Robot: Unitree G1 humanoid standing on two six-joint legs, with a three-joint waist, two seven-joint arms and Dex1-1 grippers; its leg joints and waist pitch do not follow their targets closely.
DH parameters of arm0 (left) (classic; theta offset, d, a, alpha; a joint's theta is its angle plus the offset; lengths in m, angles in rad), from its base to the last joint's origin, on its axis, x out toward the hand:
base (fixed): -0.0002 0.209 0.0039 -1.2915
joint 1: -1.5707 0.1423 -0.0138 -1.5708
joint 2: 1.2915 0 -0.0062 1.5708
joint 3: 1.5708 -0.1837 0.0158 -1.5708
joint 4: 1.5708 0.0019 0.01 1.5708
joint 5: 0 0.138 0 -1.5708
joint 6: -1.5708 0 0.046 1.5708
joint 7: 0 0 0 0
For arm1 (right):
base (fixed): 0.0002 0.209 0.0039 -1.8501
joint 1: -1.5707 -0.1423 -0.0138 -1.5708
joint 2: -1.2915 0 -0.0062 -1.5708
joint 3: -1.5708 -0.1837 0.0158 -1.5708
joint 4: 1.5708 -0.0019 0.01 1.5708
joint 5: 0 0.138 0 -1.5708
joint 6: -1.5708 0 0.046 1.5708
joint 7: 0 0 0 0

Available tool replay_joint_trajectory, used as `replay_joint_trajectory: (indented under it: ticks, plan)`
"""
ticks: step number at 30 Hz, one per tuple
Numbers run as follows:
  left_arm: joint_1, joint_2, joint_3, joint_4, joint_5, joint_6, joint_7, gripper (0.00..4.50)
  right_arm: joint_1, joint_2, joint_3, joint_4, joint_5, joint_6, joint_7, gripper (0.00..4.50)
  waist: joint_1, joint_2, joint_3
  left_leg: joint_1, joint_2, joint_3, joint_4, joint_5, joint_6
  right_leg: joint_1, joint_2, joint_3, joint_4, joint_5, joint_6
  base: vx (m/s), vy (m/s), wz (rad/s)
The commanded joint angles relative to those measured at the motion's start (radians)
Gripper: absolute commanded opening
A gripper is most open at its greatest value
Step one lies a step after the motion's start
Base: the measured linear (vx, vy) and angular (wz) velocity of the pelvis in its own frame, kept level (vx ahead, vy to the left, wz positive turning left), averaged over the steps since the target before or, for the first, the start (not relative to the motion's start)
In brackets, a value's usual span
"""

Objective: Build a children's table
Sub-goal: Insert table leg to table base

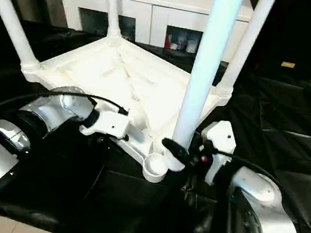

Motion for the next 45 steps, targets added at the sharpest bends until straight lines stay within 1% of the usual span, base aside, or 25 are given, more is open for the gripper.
replay_joint_trajectory:
  ticks: [1, 2, 5, 7, 10, 13, 21, 22, 24, 27, 28, 29, 30, 31, 32, 34, 36, 37, 39, 40, 41, 42, 43, 44, 45]
  plan:
    - [-0.031, 0.004, -0.020, 0.018, 0.033, -0.019, 0.007, 1.94, 0.005, -0.005, 0.012, -0.035, 0.007, 0.009, 0.005, 1.84, 0.000, -0.004, -0.066, 0.036, 0.066, -0.030, -0.078, -0.279, 0.040, 0.034, -0.070, 0.026, -0.079, -0.029, -0.289, 0.000, 0.000, 0.00]
    - [-0.035, 0.002, -0.021, 0.029, 0.042, -0.024, 0.006, 1.88, 0.009, -0.006, 0.010, -0.038, 0.006, 0.009, 0.001, 1.84, 0.000, 0.005, -0.067, 0.036, 0.065, -0.031, -0.078, -0.282, 0.037, 0.033, -0.070, 0.026, -0.079, -0.033, -0.288, 0.000, 0.000, 0.00]
    - [-0.043, -0.003, -0.026, 0.049, 0.060, -0.032, 0.004, 1.57, 0.016, -0.006, 0.002, -0.048, 0.008, 0.015, -0.008, 1.84, -0.004, 0.002, -0.064, 0.036, 0.065, -0.031, -0.081, -0.306, 0.030, 0.034, -0.070, 0.026, -0.082, -0.057, -0.288, 0.000, 0.000, 0.00]
    - [-0.047, -0.007, -0.026, 0.057, 0.065, -0.028, -0.010, 1.44, 0.017, -0.007, 0.000, -0.051, 0.009, 0.016, -0.011, 1.84, -0.004, 0.007, -0.065, 0.034, 0.064, -0.030, -0.079, -0.292, 0.035, 0.034, -0.071, 0.026, -0.083, -0.066, -0.286, 0.000, 0.000, 0.00]
    - [-0.047, -0.007, -0.042, 0.065, 0.089, -0.013, -0.020, 1.12, 0.018, -0.007, 0.003, -0.049, 0.007, 0.013, -0.010, 1.84, -0.006, 0.004, -0.066, 0.032, 0.065, -0.030, -0.079, -0.266, 0.046, 0.034, -0.071, 0.026, -0.082, -0.042, -0.287, 0.000, 0.000, 0.00]
    - [-0.040, -0.009, -0.050, 0.078, 0.113, -0.008, -0.012, 0.80, 0.015, -0.002, 0.008, -0.046, 0.006, 0.012, -0.012, 1.84, -0.009, 0.007, -0.067, 0.031, 0.065, -0.031, -0.078, -0.254, 0.058, 0.035, -0.071, 0.024, -0.080, -0.023, -0.290, 0.000, 0.000, 0.00]
    - [-0.007, -0.012, -0.041, 0.090, 0.117, 0.050, -0.040, 0.36, 0.008, 0.007, 0.015, -0.039, 0.004, 0.008, -0.018, 1.84, -0.016, 0.003, -0.065, 0.029, 0.065, -0.030, -0.081, -0.251, 0.074, 0.035, -0.073, 0.022, -0.085, -0.060, -0.287, 0.000, 0.000, 0.00]
    - [0.003, -0.010, -0.038, 0.088, 0.115, 0.061, -0.052, 0.36, 0.006, 0.009, 0.013, -0.036, 0.003, 0.006, -0.020, 1.84, -0.017, -0.001, -0.066, 0.029, 0.064, -0.029, -0.081, -0.247, 0.077, 0.036, -0.073, 0.022, -0.085, -0.057, -0.285, 0.000, 0.000, 0.00]
    - [0.013, -0.012, -0.029, 0.085, 0.107, 0.081, -0.061, 0.28, 0.003, 0.011, 0.009, -0.031, 0.002, 0.002, -0.024, 1.84, -0.017, 0.001, -0.066, 0.028, 0.065, -0.030, -0.081, -0.238, 0.080, 0.037, -0.074, 0.022, -0.084, -0.054, -0.285, 0.000, 0.000, 0.00]
    - [0.064, -0.018, 0.044, 0.059, 0.036, 0.197, -0.080, 0.19, -0.019, 0.029, -0.018, -0.003, -0.002, -0.012, -0.059, 1.84, -0.019, -0.006, -0.066, 0.027, 0.063, -0.027, -0.079, -0.217, 0.095, 0.037, -0.074, 0.021, -0.084, -0.049, -0.287, 0.000, 0.000, 0.00]
    - [0.088, -0.016, 0.070, 0.042, 0.007, 0.228, -0.079, 0.19, -0.029, 0.035, -0.028, 0.008, -0.004, -0.017, -0.072, 1.84, -0.021, -0.001, -0.065, 0.025, 0.060, -0.027, -0.080, -0.205, 0.099, 0.036, -0.074, 0.019, -0.085, -0.059, -0.288, 0.000, 0.000, 0.00]
    - [0.092, -0.016, 0.074, 0.039, 0.003, 0.231, -0.078, 0.17, -0.030, 0.036, -0.029, 0.010, -0.004, -0.017, -0.074, 1.84, -0.021, -0.006, -0.065, 0.028, 0.060, -0.026, -0.080, -0.219, 0.101, 0.034, -0.073, 0.019, -0.088, -0.087, -0.284, 0.000, 0.000, 0.00]
    - [0.128, -0.009, 0.101, 0.005, -0.025, 0.277, -0.060, 0.17, -0.037, 0.040, -0.034, 0.019, -0.002, -0.019, -0.080, 1.84, -0.021, -0.010, -0.063, 0.031, 0.059, -0.024, -0.079, -0.231, 0.101, 0.033, -0.073, 0.020, -0.092, -0.113, -0.279, 0.000, 0.000, 0.00]
    - [0.145, -0.006, 0.113, -0.012, -0.038, 0.296, -0.053, 0.16, -0.040, 0.042, -0.037, 0.023, -0.001, -0.020, -0.081, 1.84, -0.021, -0.013, -0.058, 0.029, 0.056, -0.022, -0.080, -0.244, 0.100, 0.035, -0.075, 0.019, -0.095, -0.183, -0.268, 0.000, 0.000, 0.00]
    - [0.161, -0.003, 0.122, -0.030, -0.046, 0.315, -0.042, 0.16, -0.043, 0.043, -0.038, 0.027, 0.000, -0.020, -0.082, 1.84, -0.022, -0.010, -0.057, 0.028, 0.055, -0.023, -0.083, -0.258, 0.088, 0.034, -0.077, 0.018, -0.101, -0.265, -0.243, 0.000, 0.000, 0.00]
    - [0.221, 0.019, 0.145, -0.116, -0.060, 0.372, -0.003, 0.16, -0.048, 0.046, -0.034, 0.037, -0.005, -0.025, -0.085, 1.84, -0.024, -0.020, -0.056, 0.028, 0.059, -0.026, -0.090, -0.286, 0.073, 0.032, -0.076, 0.015, -0.105, -0.341, -0.211, 0.000, 0.000, 0.00]
    - [0.272, 0.037, 0.168, -0.200, -0.072, 0.427, 0.023, 0.15, -0.054, 0.051, -0.031, 0.044, -0.006, -0.026, -0.088, 1.84, -0.031, -0.012, -0.052, 0.028, 0.059, -0.029, -0.097, -0.324, 0.059, 0.026, -0.074, 0.013, -0.107, -0.397, -0.189, 0.000, 0.000, 0.00]
    - [0.293, 0.043, 0.177, -0.237, -0.077, 0.450, 0.031, 0.15, -0.056, 0.052, -0.031, 0.045, -0.004, -0.026, -0.088, 1.84, -0.040, -0.022, -0.051, 0.027, 0.059, -0.031, -0.100, -0.359, 0.045, 0.022, -0.074, 0.014, -0.113, -0.434, -0.174, 0.000, 0.000, 0.00]
    - [0.371, 0.057, 0.235, -0.389, -0.089, 0.530, 0.075, 0.15, -0.065, 0.062, -0.027, 0.056, -0.002, -0.022, -0.091, 1.84, -0.050, -0.017, -0.048, 0.027, 0.061, -0.036, -0.106, -0.401, 0.026, 0.019, -0.073, 0.014, -0.111, -0.447, -0.172, 0.000, 0.000, 0.00]
    - [0.371, 0.057, 0.235, -0.389, -0.089, 0.530, 0.075, 0.15, -0.065, 0.062, -0.027, 0.056, -0.002, -0.022, -0.091, 1.84, -0.058, -0.023, -0.049, 0.023, 0.059, -0.040, -0.107, -0.416, 0.018, 0.021, -0.075, 0.012, -0.111, -0.470, -0.160, 0.000, 0.000, 0.00]
    - [0.391, 0.060, 0.248, -0.432, -0.089, 0.551, 0.080, 0.14, -0.067, 0.065, -0.027, 0.059, 0.000, -0.019, -0.093, 1.84, -0.063, -0.019, -0.049, 0.029, 0.058, -0.040, -0.107, -0.447, 0.005, 0.012, -0.073, 0.014, -0.117, -0.501, -0.147, 0.000, 0.000, 0.00]
    - [0.427, 0.065, 0.265, -0.505, -0.088, 0.568, 0.095, 0.13, -0.074, 0.072, -0.028, 0.068, 0.004, -0.009, -0.100, 1.84, -0.066, -0.033, -0.050, 0.028, 0.058, -0.040, -0.107, -0.451, 0.002, 0.012, -0.073, 0.015, -0.120, -0.498, -0.143, 0.000, 0.000, 0.00]
    - [0.461, 0.071, 0.272, -0.571, -0.088, 0.553, 0.103, 0.12, -0.083, 0.081, -0.030, 0.079, 0.012, 0.011, -0.110, 1.84, -0.072, -0.031, -0.050, 0.014, 0.059, -0.046, -0.113, -0.425, 0.004, 0.020, -0.073, 0.014, -0.111, -0.452, -0.141, -0.024, 0.012, -0.23]
    - [0.491, 0.076, 0.278, -0.630, -0.090, 0.548, 0.110, 0.07, -0.089, 0.089, -0.031, 0.087, 0.017, 0.027, -0.118, 1.84, -0.079, -0.040, -0.047, 0.009, 0.057, -0.047, -0.118, -0.444, 0.003, 0.016, -0.067, 0.008, -0.115, -0.466, -0.131, -0.024, 0.012, -0.23]
    - [0.514, 0.078, 0.282, -0.677, -0.089, 0.559, 0.115, 0.03, -0.098, 0.095, -0.031, 0.099, 0.019, 0.049, -0.131, 1.84, -0.075, -0.032, -0.051, 0.016, 0.059, -0.050, -0.117, -0.459, -0.005, 0.014, -0.071, 0.008, -0.112, -0.467, -0.133, -0.033, 0.013, -0.23]
